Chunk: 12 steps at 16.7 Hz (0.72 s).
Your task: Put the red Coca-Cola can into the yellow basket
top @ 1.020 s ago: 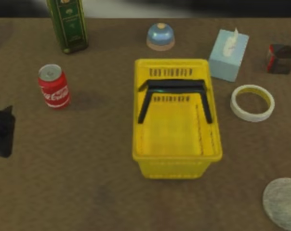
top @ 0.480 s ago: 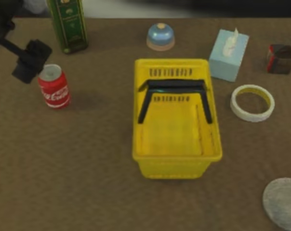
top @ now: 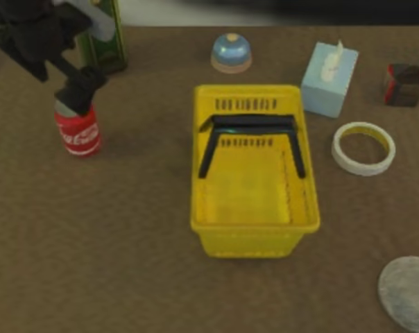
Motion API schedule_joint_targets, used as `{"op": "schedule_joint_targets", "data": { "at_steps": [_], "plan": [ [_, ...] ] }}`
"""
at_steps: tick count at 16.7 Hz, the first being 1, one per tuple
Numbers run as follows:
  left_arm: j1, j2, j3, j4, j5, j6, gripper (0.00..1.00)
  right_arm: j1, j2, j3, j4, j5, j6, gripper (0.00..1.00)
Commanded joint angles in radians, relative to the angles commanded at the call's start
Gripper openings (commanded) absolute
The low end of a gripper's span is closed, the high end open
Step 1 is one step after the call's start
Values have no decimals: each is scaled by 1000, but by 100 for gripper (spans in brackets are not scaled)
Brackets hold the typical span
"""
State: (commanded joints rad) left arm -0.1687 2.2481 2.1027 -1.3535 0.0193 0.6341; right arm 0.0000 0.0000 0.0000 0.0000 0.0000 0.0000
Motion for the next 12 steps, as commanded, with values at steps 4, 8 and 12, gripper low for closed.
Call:
{"op": "schedule_joint_targets", "data": {
  "at_steps": [4,8,12],
  "plan": [
    [8,139,132,-60,-13,29,100,0,0,0,0,0,0,100],
    [8,149,141,-64,-14,31,100,0,0,0,0,0,0,100],
    [6,148,121,-44,-14,28,100,0,0,0,0,0,0,100]
  ]
}}
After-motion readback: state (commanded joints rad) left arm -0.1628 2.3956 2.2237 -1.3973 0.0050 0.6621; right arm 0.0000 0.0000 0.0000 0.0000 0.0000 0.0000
